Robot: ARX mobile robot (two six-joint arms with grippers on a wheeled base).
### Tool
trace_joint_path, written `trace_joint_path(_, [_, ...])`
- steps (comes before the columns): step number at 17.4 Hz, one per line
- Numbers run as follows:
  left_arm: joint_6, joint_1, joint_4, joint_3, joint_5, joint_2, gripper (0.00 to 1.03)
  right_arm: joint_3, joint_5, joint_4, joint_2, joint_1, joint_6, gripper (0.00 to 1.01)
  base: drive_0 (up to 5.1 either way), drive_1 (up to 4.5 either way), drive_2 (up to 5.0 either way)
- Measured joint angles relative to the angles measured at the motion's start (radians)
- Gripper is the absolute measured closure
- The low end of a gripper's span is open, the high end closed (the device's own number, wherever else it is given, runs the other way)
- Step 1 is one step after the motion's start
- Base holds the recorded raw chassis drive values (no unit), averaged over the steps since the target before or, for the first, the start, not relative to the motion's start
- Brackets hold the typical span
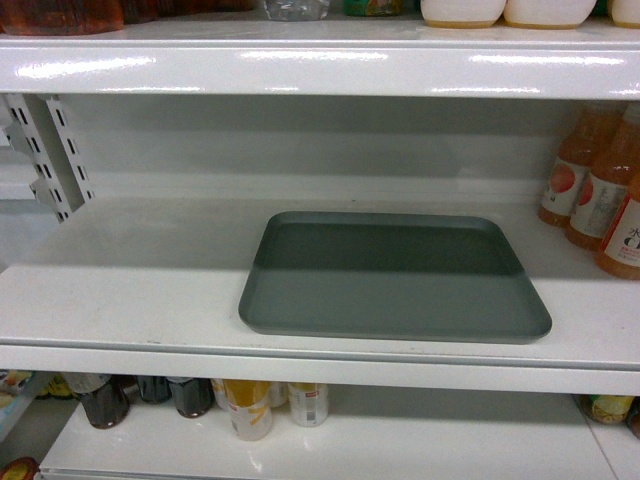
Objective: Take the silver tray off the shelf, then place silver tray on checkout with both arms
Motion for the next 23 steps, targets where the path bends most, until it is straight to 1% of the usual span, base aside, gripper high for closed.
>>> trace_joint_path(23, [0.0,0.0,0.0,0.0,0.0,0.0,0.05,0.0,0.0,0.0,0.0,0.0,0.0,0.03,0.0,0.0,0.0])
